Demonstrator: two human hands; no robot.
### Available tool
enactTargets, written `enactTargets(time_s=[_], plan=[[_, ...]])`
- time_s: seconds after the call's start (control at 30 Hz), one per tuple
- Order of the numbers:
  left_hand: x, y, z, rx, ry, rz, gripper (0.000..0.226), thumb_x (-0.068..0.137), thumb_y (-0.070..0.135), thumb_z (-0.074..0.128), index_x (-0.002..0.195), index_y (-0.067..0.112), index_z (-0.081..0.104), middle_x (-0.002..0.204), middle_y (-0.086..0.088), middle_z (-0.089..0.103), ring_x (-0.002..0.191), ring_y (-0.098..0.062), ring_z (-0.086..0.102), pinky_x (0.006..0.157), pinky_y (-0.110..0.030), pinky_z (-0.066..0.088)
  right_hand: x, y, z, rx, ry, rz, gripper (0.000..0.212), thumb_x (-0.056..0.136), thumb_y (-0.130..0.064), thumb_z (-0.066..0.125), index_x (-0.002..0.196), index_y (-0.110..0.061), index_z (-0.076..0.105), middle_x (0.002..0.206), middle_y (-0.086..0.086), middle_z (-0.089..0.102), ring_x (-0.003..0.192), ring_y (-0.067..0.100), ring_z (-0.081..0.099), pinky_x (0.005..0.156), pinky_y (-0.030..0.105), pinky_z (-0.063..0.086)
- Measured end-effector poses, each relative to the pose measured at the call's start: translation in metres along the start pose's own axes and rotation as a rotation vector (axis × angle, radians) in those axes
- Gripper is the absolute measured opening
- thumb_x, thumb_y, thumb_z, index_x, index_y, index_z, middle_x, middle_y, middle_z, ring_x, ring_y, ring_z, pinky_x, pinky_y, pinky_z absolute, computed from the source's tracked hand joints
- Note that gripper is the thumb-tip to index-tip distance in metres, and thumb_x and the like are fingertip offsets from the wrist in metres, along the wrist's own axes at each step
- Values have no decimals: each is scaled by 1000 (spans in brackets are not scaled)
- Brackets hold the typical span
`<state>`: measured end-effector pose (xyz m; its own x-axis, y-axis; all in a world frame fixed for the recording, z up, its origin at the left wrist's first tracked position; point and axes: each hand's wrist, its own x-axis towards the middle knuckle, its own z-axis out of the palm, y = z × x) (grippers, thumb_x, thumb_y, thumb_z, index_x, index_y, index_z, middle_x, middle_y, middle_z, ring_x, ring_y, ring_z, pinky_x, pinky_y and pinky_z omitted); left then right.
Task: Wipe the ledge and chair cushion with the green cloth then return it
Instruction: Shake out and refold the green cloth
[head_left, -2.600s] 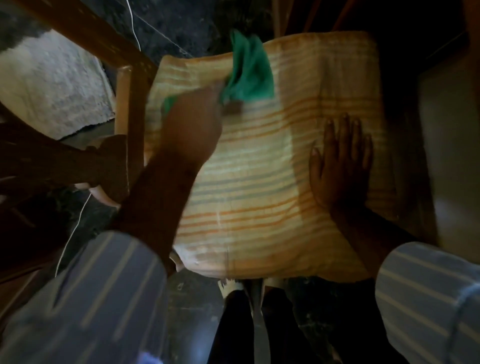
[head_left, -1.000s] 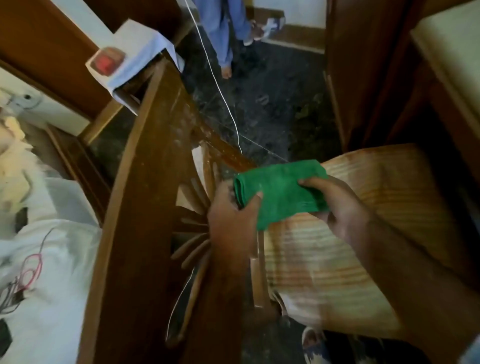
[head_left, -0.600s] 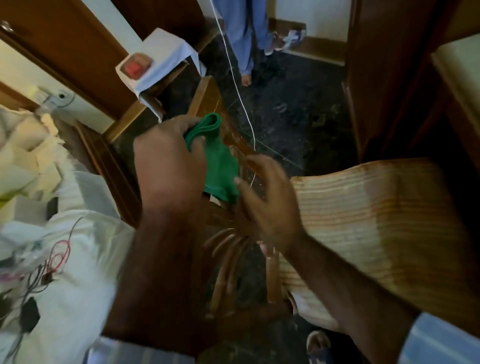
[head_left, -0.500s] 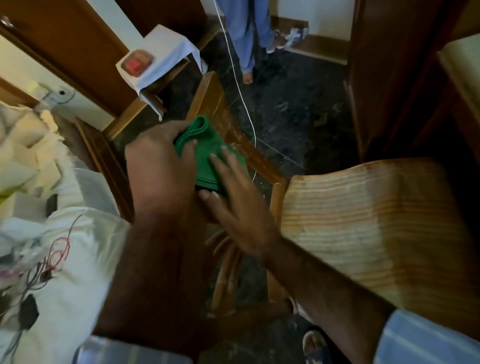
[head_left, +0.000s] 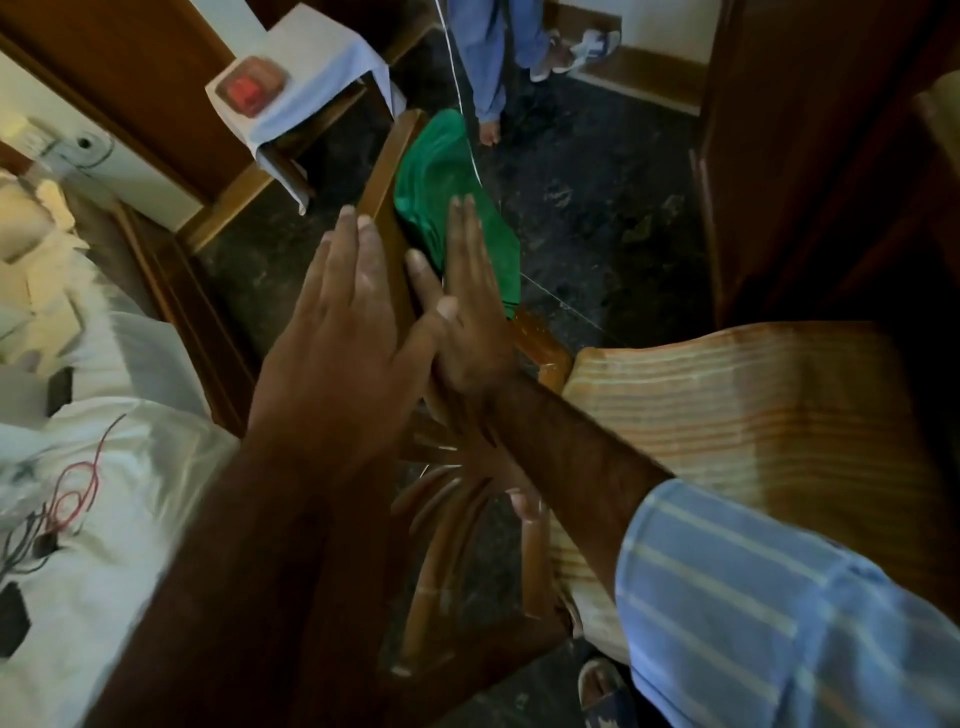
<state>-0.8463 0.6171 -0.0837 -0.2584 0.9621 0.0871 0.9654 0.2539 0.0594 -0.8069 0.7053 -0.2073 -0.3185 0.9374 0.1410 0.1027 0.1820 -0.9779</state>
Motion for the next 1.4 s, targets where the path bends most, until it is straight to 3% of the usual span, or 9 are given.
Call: enactTargets(time_s=[0.37, 0.53, 0.67, 0.8, 0.97, 1.1, 1.23, 1.3, 1.4], plan=[[14, -2, 4, -6, 15, -9, 97, 90, 84, 20, 159, 20, -1, 169, 1, -4, 154, -14, 0, 113, -32, 3, -30, 92, -8, 45, -80, 492, 87, 102, -68, 29, 169, -21, 1, 180, 3, -1, 166, 19, 0, 136, 51, 8], [12, -1, 2, -24, 21, -7, 97, 90, 83, 23, 160, 20, -1, 169, 2, -4, 153, -11, -1, 113, -27, 1, -14, 34, 2, 137, 12, 252, 81, 98, -73, 28, 167, -40, 1, 178, -14, -4, 166, 10, -1, 134, 55, 15], [14, -1, -1, -131, 24, -42, 97, 88, 85, 24, 160, 22, 4, 169, 5, 4, 153, -9, 6, 115, -27, 8, -26, -1, 12, -6, -41, -56, 74, 110, -51, 40, 150, -67, -20, 161, -38, -30, 166, 12, 2, 130, 55, 28], [18, 0, -3, -146, 121, -43, 76, 99, 66, 35, 157, 18, 29, 165, 1, 27, 148, -16, 31, 112, -24, 24, -62, 4, 11, 36, -95, -240, 69, 110, -51, 30, 167, -39, -6, 179, -7, -7, 167, 13, -4, 132, 59, 18], [19, 1, -9, -161, 272, -50, 42, 105, 24, 48, 145, 12, 51, 150, -5, 52, 134, -16, 52, 102, -7, 31, -66, 6, -5, 51, -159, -244, 61, 109, -39, 32, 168, -34, 17, 180, -7, -2, 167, 15, -4, 132, 55, 14], [9, 11, -19, -186, 318, -48, 33, 106, 20, 44, 133, 8, 60, 121, -10, 68, 102, -19, 64, 86, -28, 51, -57, -3, -30, 228, 10, 90, 54, 103, -43, 46, 157, -41, 42, 175, -5, 18, 162, 17, 23, 129, 48, 33], [-14, 27, -28, -486, 347, -112, 24, 106, 25, 44, 125, 24, 58, 94, 14, 60, 78, 1, 60, 61, -12, 47, -49, -10, -74, 745, 69, 525, 79, 87, -44, 76, 157, -28, 43, 151, 2, 60, 136, 15, 63, 115, 44, 52], [-26, 35, -35, -702, 324, -174, 22, 105, 29, 45, 124, 33, 56, 95, 22, 62, 88, 11, 62, 64, -5, 49, -56, -15, -110, 780, -64, 656, 63, 87, -50, 74, 144, -27, 62, 140, 1, 71, 130, 20, 67, 119, 47, 47], [-37, 38, -42, -1056, 263, -318, 23, 104, 31, 50, 118, 29, 67, 103, 17, 74, 94, 3, 70, 73, -15, 58, -78, -19, -156, 786, -134, 669, 26, 92, -40, 71, 112, -28, 82, 122, -2, 79, 118, 15, 74, 109, 41, 55]])
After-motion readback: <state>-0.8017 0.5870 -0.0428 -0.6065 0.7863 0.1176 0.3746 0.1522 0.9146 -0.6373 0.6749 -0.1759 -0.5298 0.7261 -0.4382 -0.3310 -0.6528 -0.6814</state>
